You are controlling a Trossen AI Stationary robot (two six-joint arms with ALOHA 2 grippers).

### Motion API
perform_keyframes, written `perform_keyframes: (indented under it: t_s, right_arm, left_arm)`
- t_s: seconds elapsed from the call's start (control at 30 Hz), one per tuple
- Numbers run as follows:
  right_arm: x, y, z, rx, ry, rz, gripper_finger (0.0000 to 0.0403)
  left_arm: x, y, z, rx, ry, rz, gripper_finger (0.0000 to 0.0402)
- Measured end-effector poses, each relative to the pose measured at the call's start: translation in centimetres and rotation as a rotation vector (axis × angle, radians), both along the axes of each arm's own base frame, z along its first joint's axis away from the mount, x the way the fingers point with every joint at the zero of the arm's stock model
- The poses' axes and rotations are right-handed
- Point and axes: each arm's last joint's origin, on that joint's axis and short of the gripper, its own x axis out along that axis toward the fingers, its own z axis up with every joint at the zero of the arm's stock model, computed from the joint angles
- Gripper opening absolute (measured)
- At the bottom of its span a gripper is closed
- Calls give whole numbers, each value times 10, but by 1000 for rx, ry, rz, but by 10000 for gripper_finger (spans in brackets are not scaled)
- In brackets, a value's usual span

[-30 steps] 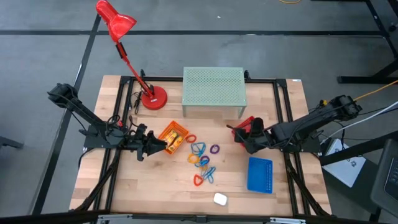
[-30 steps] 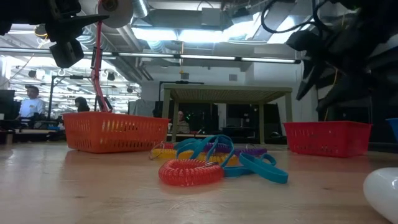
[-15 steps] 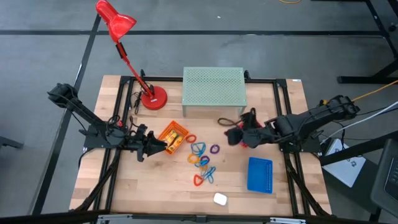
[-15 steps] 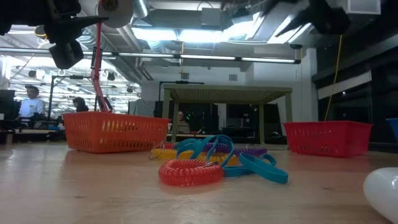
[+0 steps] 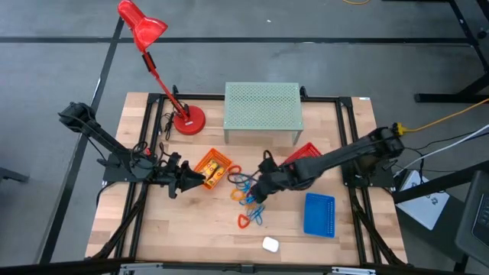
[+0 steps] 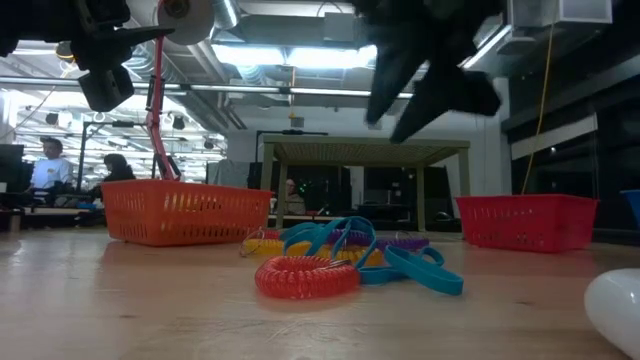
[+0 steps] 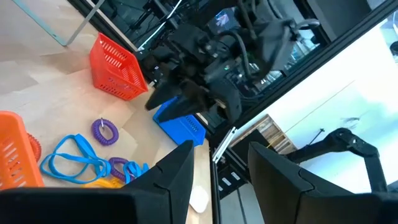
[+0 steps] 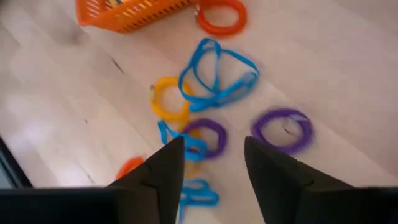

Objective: Pick & Place Office Desk Supplies
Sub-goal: Put the blue rubber band into the red bin

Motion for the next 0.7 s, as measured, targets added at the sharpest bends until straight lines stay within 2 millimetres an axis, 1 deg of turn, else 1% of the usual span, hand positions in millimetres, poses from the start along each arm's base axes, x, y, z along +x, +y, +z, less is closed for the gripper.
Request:
perform_keyframes:
  t_s: [0.1, 0.2, 0.3, 0.4, 0.5, 0.6, 0.7]
  right_arm:
    - [11, -11, -5, 5, -33, 16, 147]
    - [17, -24, -5, -8, -46, 24, 137]
    - [20, -40, -5, 56, -34, 3, 141]
    - [22, -50, -6, 133, -26, -45, 155]
    - [24, -54, -9, 189, -16, -127, 171]
    - [24, -52, -8, 236, -19, -179, 180]
    - [26, -48, -17, 247, 4, -227, 181]
  left_arm:
    - [0, 0, 0, -2, 0, 0, 148]
    - [0, 0, 0, -2, 1, 0, 148]
    - [0, 0, 0, -2, 1, 0, 148]
    - [0, 0, 0, 4, 1, 0, 148]
    - [0, 0, 0, 13, 0, 1, 148]
    - [0, 0, 0, 15, 0, 5, 148]
    - [0, 0, 0, 23, 1, 6, 148]
